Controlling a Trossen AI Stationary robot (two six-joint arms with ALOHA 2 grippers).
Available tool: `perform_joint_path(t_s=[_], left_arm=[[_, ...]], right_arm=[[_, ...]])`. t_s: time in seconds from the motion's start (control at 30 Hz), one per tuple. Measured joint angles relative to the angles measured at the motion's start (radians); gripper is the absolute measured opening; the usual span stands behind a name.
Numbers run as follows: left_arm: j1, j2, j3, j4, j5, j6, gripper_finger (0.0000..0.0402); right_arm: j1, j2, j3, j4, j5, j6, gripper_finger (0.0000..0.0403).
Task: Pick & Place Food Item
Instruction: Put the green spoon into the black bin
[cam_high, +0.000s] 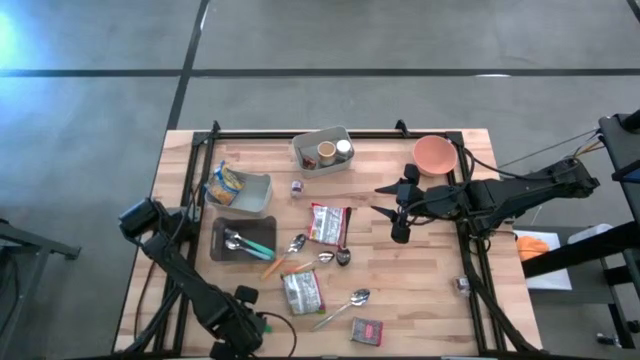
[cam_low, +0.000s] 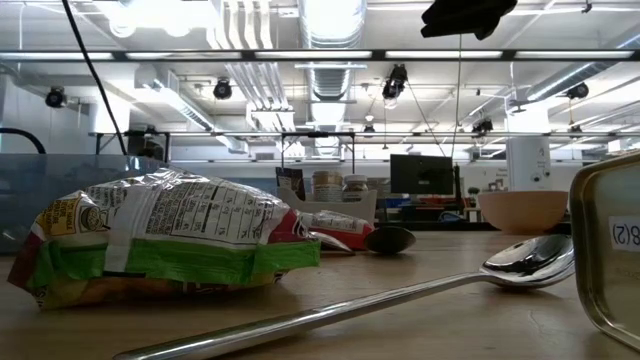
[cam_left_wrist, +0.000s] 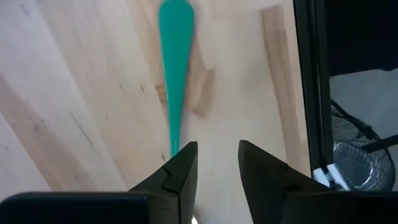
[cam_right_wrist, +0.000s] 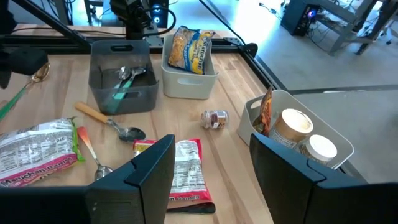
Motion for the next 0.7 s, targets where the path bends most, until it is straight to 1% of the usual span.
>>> perform_joint_path(t_s=[0.33, 0.43, 0.7], left_arm=[[-0.004, 0.0, -0.108, 0.019, 0.004, -0.037, 0.0118], [-0.002, -0.003, -0.14, 0.056, 0.012, -0.047, 0.0118], [-0.004, -0.008, -0.18, 0.088, 0.019, -0.038, 0.0116]], right_arm=[[0.0, 0.0, 0.0, 0.0, 0.0, 0.0, 0.0208], [0.0, 0.0, 0.0, 0.0, 0.0, 0.0, 0.0208], [0.0, 0.0, 0.0, 0.0, 0.0, 0.0, 0.0208]])
